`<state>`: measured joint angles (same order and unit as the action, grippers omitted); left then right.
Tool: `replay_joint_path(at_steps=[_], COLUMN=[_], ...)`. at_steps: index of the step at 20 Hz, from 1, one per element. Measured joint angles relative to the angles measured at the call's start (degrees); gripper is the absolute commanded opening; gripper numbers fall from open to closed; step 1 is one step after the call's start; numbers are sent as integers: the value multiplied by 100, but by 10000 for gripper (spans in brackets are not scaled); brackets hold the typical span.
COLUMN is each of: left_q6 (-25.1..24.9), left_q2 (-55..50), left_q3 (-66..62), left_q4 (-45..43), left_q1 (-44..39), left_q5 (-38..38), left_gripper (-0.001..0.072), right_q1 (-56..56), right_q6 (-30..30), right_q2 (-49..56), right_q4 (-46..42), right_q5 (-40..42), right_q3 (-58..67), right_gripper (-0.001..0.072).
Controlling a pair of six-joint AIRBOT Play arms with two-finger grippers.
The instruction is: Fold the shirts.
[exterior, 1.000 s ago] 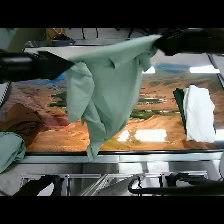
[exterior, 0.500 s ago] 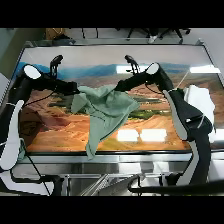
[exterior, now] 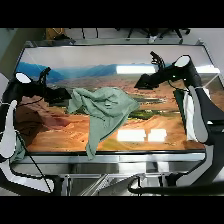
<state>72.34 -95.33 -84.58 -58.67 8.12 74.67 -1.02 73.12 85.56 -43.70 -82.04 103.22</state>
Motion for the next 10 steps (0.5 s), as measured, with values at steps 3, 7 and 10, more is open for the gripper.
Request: replay_joint_path(at_steps=[3,7,10], left_q6=[-151,-275,-348], left_q2=[-11,-20,-74], left_q3=[376,772,868], left_q4=[-11,-9,4], left_q1=[140,72,-131], left_q5=[4,-501,-848], left_gripper=[690,689,689], right_q1=[66,-350,-879], right_q6=[116,190,190], right_q2=[-623,-1158,-1145], right_q4=[-83,-46,133], right_q5=[-39,966,1945], right_q3=[-1276,-3163,-4013], right_gripper=[647,640,636])
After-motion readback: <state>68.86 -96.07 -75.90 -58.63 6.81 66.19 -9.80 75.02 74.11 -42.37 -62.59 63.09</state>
